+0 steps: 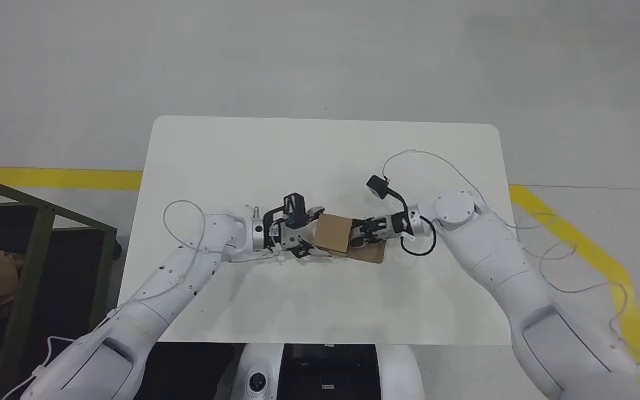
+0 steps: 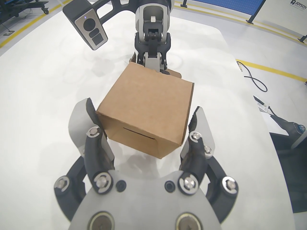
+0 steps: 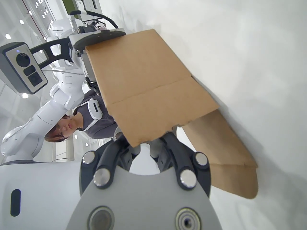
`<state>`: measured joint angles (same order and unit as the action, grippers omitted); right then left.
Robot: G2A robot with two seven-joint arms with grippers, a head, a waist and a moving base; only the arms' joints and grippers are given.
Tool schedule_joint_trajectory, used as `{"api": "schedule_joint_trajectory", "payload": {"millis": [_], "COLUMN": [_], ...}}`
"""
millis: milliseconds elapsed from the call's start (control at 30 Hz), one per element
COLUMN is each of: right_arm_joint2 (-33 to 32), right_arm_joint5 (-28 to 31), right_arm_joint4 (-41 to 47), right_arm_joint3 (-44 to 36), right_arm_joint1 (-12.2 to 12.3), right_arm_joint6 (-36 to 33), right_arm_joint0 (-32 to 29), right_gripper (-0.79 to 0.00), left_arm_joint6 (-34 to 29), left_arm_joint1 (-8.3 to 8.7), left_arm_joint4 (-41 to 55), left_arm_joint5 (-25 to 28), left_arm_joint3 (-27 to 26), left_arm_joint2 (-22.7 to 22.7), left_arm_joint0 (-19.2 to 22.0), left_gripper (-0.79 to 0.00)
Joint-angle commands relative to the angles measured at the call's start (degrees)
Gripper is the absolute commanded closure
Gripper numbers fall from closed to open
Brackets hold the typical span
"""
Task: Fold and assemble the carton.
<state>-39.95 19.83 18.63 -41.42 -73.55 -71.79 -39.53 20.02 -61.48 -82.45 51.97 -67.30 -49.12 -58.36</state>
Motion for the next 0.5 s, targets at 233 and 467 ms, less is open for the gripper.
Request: {"api": "schedule_joint_trajectory", "payload": {"millis": [233, 467], "right_arm_joint2": [-2.45, -6.50], "right_arm_joint5": [-0.34, -1.53], "right_arm_joint4": [-0.29, -1.16], "right_arm_joint3": [-0.67, -3.87], "right_arm_joint1": [1.15, 3.49], "right_arm_joint6": [-1.45, -1.45], "right_arm_joint0": [-0.36, -2.32], "right_gripper": [0.000, 0.000], "left_arm_joint6": [0.26, 1.21], "left_arm_joint1": [0.12, 0.67], "left_arm_joint4": [-0.18, -1.78], "left_arm_joint5": [-0.26, 0.03], "left_arm_joint3": [-0.07, -0.04], "left_arm_joint2": [-0.79, -1.89], "left_arm_joint0": [-0.12, -0.98], "left_gripper": [-0.693, -0.690]}}
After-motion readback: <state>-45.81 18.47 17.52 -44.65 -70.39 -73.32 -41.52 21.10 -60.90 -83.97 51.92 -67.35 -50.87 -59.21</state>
